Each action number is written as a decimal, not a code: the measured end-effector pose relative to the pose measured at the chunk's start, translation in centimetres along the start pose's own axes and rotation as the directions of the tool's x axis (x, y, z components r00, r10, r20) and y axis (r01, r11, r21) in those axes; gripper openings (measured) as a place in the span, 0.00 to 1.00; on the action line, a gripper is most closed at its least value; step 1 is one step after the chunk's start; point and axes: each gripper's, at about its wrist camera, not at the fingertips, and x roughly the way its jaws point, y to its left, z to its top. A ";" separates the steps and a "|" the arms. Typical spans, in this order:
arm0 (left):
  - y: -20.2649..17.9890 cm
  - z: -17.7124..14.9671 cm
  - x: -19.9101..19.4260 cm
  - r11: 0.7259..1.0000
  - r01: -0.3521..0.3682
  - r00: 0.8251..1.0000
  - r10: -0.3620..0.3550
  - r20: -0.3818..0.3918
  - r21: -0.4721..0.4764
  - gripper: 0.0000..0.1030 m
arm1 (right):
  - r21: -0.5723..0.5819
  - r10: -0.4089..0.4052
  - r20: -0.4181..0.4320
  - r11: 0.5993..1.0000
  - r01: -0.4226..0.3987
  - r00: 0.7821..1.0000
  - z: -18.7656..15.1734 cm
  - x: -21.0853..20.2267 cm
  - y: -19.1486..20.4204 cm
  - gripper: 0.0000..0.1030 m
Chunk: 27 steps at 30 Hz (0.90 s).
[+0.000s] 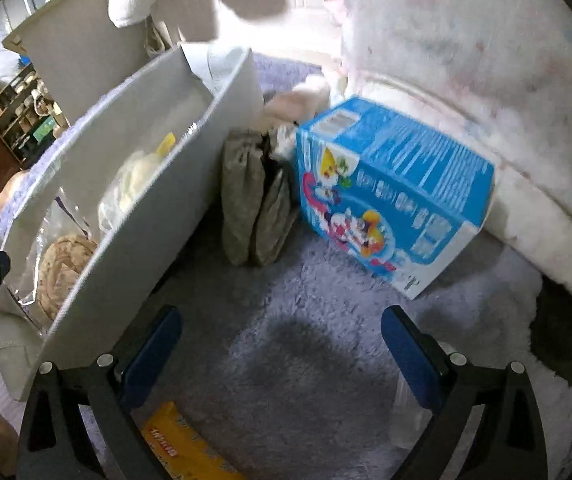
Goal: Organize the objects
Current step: 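Reach the right tool toward the blue cartoon-printed box on the rug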
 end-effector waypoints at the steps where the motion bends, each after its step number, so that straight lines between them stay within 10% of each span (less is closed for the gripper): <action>1: 0.0 0.0 0.1 1.000 0.002 1.000 -0.002 -0.004 -0.002 0.68 | 0.006 -0.004 -0.002 1.000 0.004 1.000 0.0 0.2 0.0 0.97; 18: -0.6 -0.4 0.3 0.999 -0.005 1.000 0.005 -0.011 0.037 0.68 | 0.183 0.036 0.268 0.979 -0.087 0.963 1.1 -5.6 -4.0 0.96; 27: -0.3 -0.3 0.5 1.000 0.027 1.000 -0.027 -0.014 0.000 0.68 | 0.153 -0.128 0.510 0.987 0.057 0.851 2.9 -3.7 -4.7 0.97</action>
